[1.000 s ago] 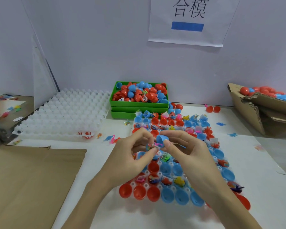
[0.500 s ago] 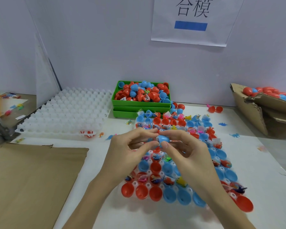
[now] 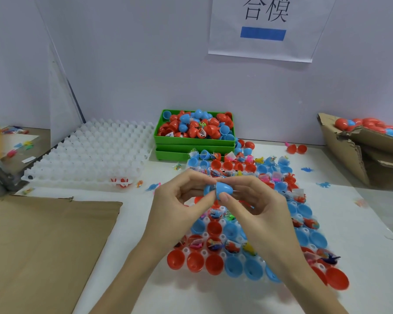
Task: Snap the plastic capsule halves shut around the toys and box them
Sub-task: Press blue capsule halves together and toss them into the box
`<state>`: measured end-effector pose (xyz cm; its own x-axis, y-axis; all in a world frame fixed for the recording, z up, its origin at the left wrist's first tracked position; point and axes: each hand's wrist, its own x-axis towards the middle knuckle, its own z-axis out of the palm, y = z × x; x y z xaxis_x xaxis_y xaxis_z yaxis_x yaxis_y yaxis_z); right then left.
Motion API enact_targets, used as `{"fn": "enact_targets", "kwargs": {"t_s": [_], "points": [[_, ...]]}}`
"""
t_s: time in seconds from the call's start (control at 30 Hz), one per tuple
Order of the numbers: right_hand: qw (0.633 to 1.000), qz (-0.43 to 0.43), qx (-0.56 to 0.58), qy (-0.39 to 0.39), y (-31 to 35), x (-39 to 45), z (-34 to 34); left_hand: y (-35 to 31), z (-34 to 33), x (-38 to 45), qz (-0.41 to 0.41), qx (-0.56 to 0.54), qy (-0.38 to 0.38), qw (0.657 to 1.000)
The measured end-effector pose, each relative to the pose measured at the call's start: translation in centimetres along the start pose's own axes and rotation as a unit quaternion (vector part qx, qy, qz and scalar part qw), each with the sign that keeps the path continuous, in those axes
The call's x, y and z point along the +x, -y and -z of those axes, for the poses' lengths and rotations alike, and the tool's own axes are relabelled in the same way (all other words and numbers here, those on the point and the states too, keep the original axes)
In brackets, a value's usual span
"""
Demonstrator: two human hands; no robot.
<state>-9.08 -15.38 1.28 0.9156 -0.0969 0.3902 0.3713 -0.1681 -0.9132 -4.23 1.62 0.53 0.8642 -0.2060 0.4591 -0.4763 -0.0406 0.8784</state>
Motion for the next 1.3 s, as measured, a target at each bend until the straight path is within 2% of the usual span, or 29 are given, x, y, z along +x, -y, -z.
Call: {"fn": "enact_targets", "kwargs": {"t_s": [0.23, 0.47, 0.7, 0.97, 1.3], "points": [[0.999, 0.021, 0.005, -0.025, 0.3, 0.3, 0.5, -0.2, 0.3, -0.1, -0.026, -0.002, 0.054, 0.998], [0.994, 0.074, -0.070, 0.025, 0.4, 0.5, 1.2, -0.2, 0.5, -0.1, -0.060, 0.018, 0.026, 0.998], [0.986, 0.124, -0.116, 0.005, 0.1, 0.3, 1.1, 0.2, 0.2, -0.4, -0.087, 0.016, 0.007, 0.996], [0.996, 0.074, -0.045, 0.031, 0.3, 0.5, 1.6, 0.2, -0.2, -0.5, -0.084, -0.015, -0.011, 0.996], [0.998, 0.059, -0.020, -0.003, 0.1, 0.3, 1.0, 0.1, -0.4, -0.6, -0.123, 0.064, -0.030, 0.990]]}}
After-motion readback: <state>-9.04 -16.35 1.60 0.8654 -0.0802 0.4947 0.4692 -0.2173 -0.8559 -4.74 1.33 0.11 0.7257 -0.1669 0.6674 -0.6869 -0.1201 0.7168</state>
